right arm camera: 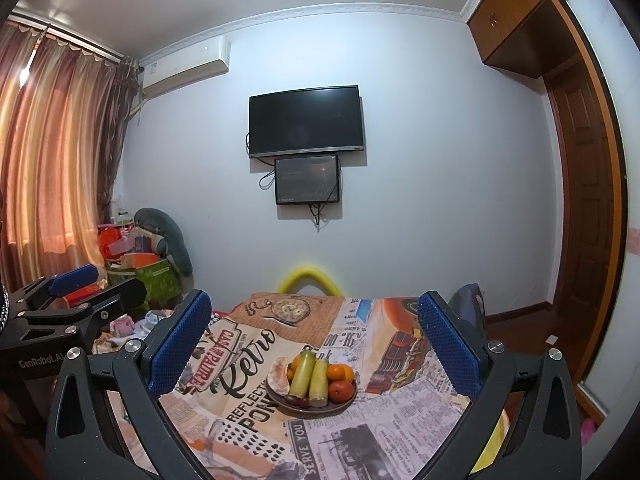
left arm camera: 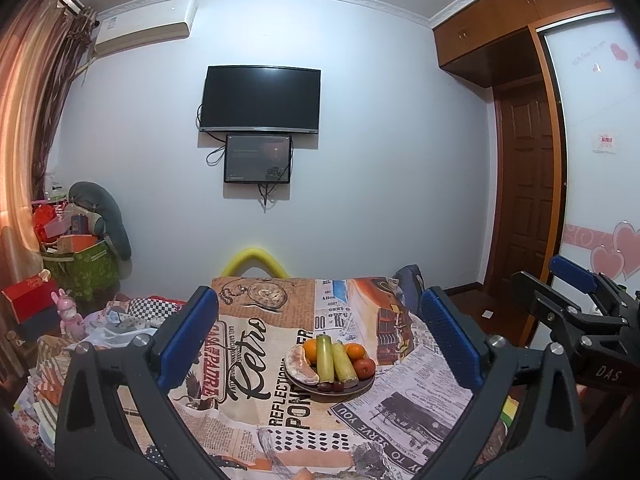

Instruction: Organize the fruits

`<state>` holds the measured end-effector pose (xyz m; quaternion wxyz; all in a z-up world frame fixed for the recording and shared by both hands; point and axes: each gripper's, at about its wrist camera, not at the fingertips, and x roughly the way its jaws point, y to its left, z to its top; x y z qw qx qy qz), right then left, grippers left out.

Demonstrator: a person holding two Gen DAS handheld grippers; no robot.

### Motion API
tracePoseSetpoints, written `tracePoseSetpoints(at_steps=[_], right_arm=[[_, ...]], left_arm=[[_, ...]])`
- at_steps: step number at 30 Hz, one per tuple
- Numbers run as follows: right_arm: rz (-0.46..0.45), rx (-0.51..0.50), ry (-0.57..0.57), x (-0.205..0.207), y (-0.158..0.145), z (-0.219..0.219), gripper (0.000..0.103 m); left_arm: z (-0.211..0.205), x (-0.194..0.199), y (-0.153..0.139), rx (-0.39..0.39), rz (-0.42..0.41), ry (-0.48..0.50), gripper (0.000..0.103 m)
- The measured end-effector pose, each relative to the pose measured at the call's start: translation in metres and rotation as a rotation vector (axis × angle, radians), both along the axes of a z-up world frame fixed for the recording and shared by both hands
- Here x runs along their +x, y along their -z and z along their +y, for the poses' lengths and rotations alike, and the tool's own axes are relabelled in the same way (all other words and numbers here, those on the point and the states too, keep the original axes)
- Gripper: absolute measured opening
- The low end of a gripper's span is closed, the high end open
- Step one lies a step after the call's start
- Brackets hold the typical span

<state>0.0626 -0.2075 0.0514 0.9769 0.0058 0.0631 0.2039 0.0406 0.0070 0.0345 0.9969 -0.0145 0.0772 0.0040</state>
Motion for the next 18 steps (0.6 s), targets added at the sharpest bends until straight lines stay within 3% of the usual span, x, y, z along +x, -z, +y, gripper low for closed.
tracePoseSetpoints(at_steps=[18], right_arm=[[0.009,-0.004,0.007,0.004,0.0,-0.001,0.103]], left_arm=[[0.004,0.009,0.001,-0.024,0.025,0.025,0.103]])
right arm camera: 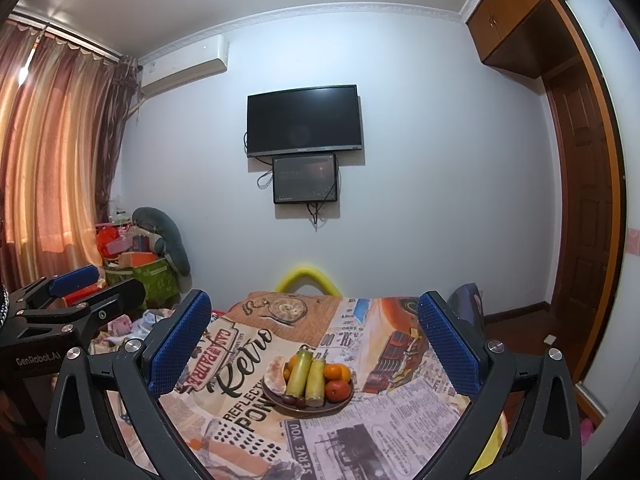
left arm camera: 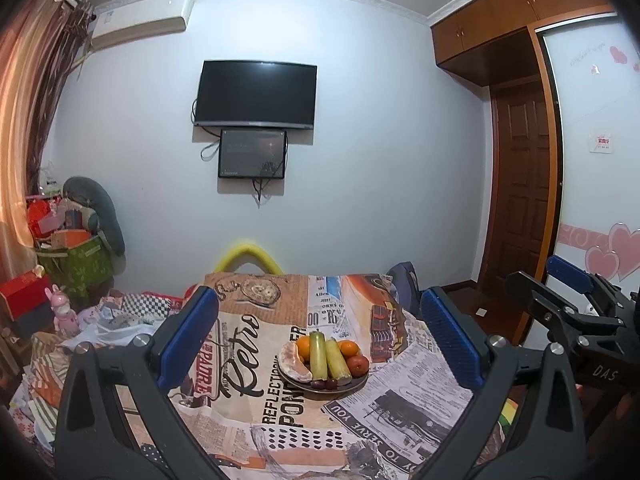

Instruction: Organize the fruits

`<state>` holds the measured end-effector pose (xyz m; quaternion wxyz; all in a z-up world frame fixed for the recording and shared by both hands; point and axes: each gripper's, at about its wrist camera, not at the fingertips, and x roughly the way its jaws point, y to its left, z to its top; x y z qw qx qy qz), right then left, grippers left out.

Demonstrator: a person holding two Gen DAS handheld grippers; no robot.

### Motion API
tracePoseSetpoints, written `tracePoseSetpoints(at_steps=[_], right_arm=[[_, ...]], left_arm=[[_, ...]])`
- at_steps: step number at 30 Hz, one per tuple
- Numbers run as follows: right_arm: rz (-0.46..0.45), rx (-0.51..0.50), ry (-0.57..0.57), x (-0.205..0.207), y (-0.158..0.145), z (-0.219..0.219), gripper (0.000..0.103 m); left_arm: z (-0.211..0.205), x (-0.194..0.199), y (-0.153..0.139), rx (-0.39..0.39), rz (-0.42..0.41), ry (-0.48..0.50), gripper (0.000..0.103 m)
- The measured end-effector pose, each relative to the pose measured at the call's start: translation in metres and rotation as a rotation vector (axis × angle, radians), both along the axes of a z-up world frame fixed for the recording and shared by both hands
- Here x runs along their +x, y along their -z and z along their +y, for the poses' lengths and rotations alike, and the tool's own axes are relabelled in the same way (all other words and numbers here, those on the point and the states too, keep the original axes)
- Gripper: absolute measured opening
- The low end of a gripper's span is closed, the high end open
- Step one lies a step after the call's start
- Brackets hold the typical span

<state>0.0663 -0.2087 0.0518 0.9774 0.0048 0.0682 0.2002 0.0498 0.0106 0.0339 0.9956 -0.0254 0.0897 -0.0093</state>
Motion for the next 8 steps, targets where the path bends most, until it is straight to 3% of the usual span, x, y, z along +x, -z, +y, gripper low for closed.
tracePoseSetpoints(at_steps=[8], right_arm=[[0.038,0.003,0.002,0.01,0.005,-0.003,0.103]], left_arm=[[0.0,0.013,0.009,-0.01,0.034,0.011,0.103]])
